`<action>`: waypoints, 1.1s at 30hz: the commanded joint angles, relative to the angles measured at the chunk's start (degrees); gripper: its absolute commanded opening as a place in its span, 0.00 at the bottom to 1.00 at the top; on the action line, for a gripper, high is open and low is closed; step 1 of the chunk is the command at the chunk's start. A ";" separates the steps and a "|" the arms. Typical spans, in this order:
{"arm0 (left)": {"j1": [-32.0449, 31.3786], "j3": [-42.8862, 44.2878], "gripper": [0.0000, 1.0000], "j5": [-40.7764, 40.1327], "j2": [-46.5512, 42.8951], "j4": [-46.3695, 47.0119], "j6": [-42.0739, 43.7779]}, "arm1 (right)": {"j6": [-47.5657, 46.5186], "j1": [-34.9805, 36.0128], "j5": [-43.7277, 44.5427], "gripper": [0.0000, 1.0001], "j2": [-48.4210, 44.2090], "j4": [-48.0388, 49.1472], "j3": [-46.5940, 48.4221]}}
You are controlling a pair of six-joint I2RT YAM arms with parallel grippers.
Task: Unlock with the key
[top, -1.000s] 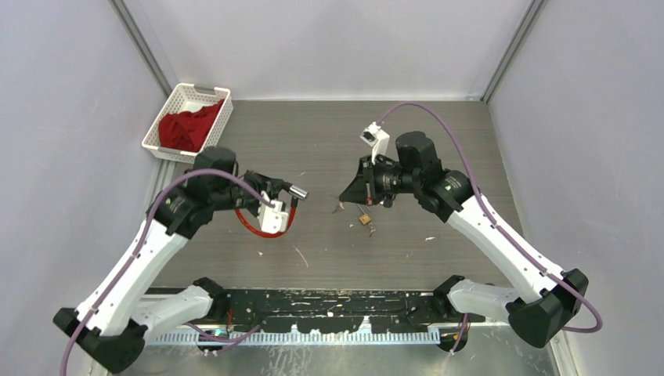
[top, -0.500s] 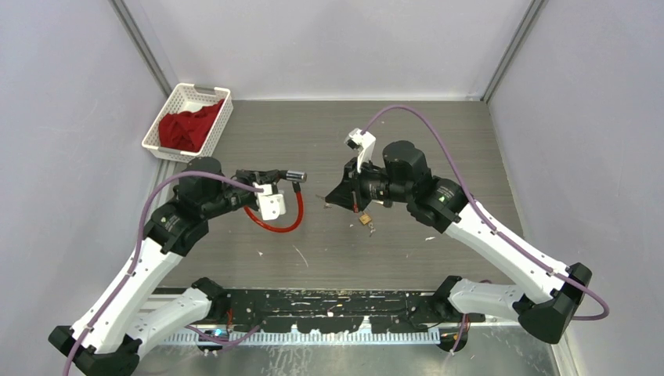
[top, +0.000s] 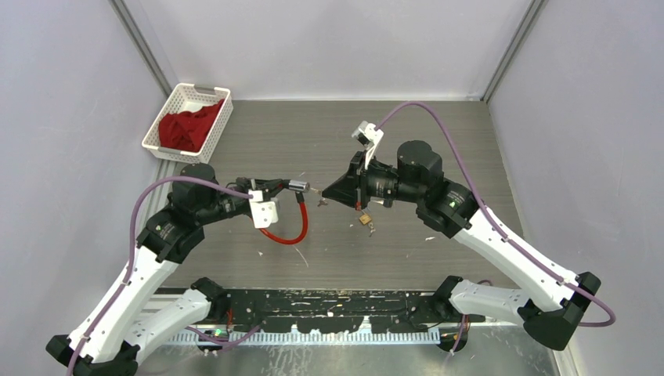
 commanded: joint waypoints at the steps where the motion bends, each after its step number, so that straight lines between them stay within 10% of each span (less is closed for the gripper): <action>1: 0.04 0.90 0.00 3.27 -1.77 3.55 -0.77 | 1.30 0.04 -2.44 0.01 -0.76 3.94 1.39; 33: 0.03 1.65 0.00 4.99 -1.78 1.13 1.37 | -0.17 0.01 -0.67 0.01 1.53 -0.21 2.47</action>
